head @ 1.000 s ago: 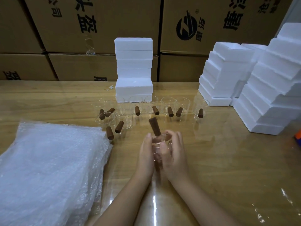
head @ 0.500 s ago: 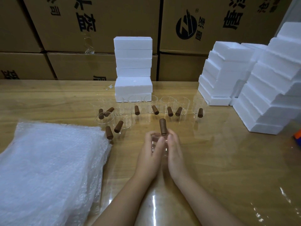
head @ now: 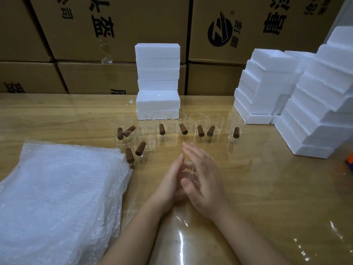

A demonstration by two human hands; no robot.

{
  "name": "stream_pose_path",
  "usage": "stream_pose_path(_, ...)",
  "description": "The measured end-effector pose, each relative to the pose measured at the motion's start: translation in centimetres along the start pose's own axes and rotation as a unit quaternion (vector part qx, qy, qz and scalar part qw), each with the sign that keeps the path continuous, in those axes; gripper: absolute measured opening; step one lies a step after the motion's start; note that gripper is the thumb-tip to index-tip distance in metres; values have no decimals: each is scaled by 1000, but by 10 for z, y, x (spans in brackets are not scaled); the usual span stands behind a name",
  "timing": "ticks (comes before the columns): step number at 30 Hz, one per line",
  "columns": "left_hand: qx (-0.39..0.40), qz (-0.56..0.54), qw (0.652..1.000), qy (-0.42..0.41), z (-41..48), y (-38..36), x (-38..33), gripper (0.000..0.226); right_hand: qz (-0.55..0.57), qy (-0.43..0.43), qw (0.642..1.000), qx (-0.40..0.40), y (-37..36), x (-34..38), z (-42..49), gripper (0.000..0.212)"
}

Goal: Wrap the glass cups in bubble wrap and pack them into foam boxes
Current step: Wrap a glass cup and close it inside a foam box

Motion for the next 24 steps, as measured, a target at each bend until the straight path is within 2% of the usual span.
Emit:
stream_pose_path(3,75,-54,996,0,-2,-8,-2,56,-6,64,998,10,5,7,0,53)
stream_pose_path(5,92,-112,989,-14,-1,-10,-5,53,-17,79,997,9,7,7,0,53)
stream_pose_path(7,80,-158,984,5,2,-7,2,55,-39,57,998,15,6,0,3,54)
stream_pose_path(12,55,-182,980,66,4,1,18,60,-57,-34,996,64,2,-21,5,74)
stream_pose_path(15,47,-166,983,53,4,-1,16,63,-73,-36,994,70,3,-27,5,74)
stream_pose_path(19,-13,-95,995,38,7,3,19,70,-117,-32,992,23,7,-25,2,75)
stream_pose_path(24,-67,-81,994,1,6,4,14,67,-114,-103,988,12,5,-30,2,67)
Point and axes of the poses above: each hand's wrist, its own z-axis towards the middle knuckle, its own y-axis out of the back of the hand, x = y × z, the point moved 8 cm from there along z, towards the middle knuckle, and after that the axes turned 7 degrees about -y, right-handed, at the moved point
